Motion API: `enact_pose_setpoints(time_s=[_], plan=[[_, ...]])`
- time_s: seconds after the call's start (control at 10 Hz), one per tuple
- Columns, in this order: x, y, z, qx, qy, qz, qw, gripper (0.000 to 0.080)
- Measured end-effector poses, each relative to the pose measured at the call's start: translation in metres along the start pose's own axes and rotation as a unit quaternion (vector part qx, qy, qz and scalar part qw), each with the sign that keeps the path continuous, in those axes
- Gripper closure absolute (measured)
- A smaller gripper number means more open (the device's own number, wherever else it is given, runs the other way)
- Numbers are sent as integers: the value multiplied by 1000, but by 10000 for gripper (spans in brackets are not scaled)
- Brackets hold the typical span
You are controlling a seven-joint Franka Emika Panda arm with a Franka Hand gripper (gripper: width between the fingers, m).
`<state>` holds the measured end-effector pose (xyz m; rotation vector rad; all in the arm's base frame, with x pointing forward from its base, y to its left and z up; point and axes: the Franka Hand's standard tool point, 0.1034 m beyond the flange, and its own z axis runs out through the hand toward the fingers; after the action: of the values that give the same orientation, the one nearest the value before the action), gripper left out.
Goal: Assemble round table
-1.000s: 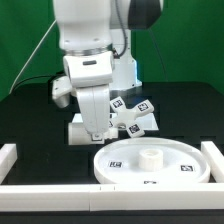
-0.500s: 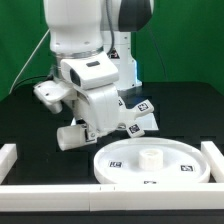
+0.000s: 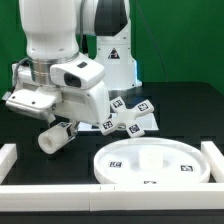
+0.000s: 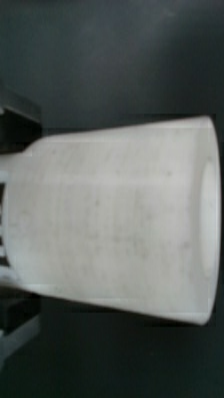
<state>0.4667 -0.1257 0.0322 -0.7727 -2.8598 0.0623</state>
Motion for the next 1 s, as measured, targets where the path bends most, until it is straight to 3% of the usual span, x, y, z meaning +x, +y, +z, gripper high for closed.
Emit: enact_pose_setpoints(time_s=[0.2,0.5,0.7,0.8,0.9,1.0], plan=[[0,-2,2,0,1,-14,1000,479],[4,-20,16,-2,17,-111,994,479],[3,-22,16,-1,21,-118,993,479],[3,-23,16,-1,21,-117,993,403],[3,-24,16,-1,21,-115,993,403],[3,-24,17,-1,22,-113,993,269]])
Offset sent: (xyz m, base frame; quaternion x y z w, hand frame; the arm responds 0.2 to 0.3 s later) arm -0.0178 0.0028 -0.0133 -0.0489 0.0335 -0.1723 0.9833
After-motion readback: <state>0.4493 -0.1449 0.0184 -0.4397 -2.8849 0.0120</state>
